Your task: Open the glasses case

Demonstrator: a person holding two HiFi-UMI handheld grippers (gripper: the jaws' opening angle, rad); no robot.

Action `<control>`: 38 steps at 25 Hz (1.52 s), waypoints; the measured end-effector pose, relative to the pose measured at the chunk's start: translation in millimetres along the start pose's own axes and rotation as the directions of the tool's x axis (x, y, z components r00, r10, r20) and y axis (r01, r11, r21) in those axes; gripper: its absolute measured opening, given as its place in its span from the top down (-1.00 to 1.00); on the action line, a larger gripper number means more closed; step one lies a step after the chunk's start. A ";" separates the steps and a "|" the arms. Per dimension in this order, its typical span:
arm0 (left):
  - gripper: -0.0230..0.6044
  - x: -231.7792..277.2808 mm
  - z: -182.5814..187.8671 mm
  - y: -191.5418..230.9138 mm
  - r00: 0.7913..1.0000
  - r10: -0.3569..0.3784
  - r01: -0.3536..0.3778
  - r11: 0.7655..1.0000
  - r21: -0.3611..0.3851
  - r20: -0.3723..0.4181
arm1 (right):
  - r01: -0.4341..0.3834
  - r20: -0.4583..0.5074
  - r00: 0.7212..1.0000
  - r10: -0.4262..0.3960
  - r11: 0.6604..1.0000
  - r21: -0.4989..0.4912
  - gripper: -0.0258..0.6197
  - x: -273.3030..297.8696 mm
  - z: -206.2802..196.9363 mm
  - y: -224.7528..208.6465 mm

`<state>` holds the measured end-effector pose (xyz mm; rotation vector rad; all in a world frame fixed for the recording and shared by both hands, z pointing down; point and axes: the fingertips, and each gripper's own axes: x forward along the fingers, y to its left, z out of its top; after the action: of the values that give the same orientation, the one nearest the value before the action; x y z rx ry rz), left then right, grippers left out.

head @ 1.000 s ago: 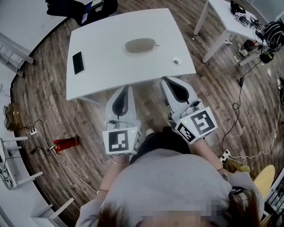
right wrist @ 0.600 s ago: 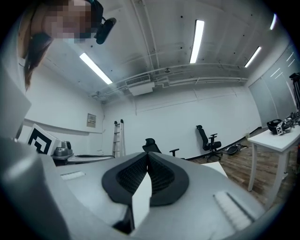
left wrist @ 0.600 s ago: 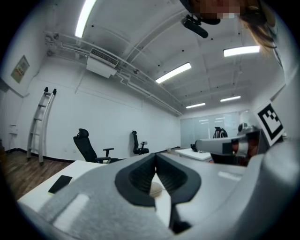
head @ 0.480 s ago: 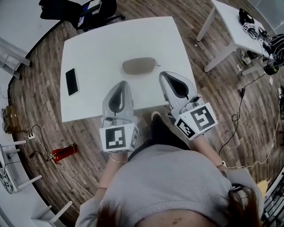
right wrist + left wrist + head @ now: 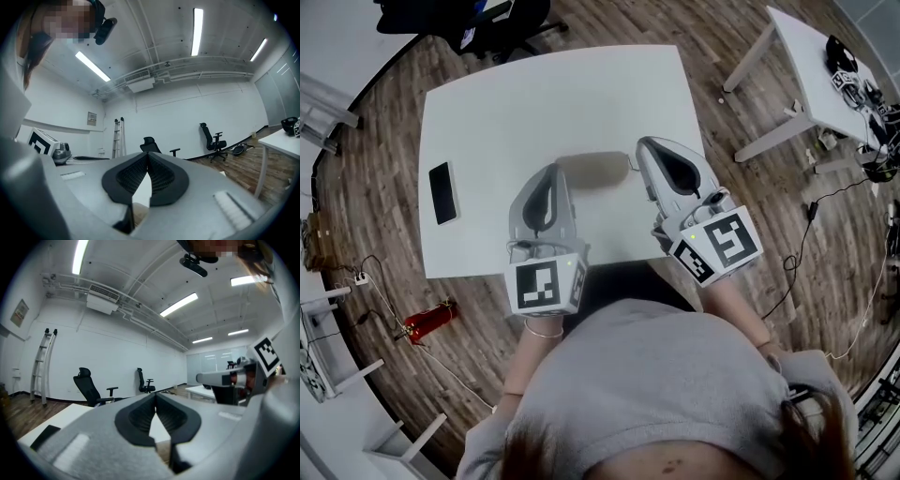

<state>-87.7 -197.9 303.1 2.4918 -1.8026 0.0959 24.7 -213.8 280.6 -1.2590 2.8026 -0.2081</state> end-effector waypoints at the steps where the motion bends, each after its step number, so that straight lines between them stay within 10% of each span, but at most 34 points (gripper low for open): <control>1: 0.94 5.1 -1.8 4.0 1.000 -0.007 0.007 1.000 0.002 -0.009 | 0.001 -0.004 1.000 -0.001 1.000 0.003 0.91 4.8 -0.7 -1.6; 5: 0.87 30.0 -33.0 10.6 0.983 -0.111 0.122 0.990 0.067 -0.148 | 0.014 -0.018 1.000 -0.014 1.000 0.009 0.90 15.8 -5.7 -4.9; 12: 0.06 87.2 -104.3 17.2 0.823 -0.322 0.431 0.891 0.144 -0.469 | 0.036 -0.049 0.998 -0.035 0.999 0.030 0.90 21.3 -20.7 -9.6; 18: 0.05 103.5 -167.7 -7.2 0.425 -0.530 0.762 0.647 -0.026 -0.734 | 0.042 -0.069 0.997 -0.039 0.998 0.042 0.90 16.4 -28.8 -12.9; 27: 0.09 92.7 -191.2 -31.2 -0.015 -0.577 0.861 0.407 -0.304 -0.816 | 0.025 -0.065 0.998 -0.022 0.998 0.053 0.90 19.5 -23.8 -13.0; 31: -0.09 89.8 -204.4 -36.1 -0.136 -0.529 0.846 0.378 -0.376 -0.838 | 0.020 -0.076 0.997 -0.015 0.998 0.060 0.90 20.8 -27.6 -11.4; 38: -0.20 64.4 -229.6 -50.7 -0.257 -0.396 0.851 0.340 -0.401 -0.882 | 0.011 -0.076 0.997 -0.005 0.996 0.085 0.90 24.8 -32.8 -6.8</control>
<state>-22.2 -222.6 536.6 2.1376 0.3441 1.6212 9.6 -233.6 313.9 -1.2700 2.8184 -0.3793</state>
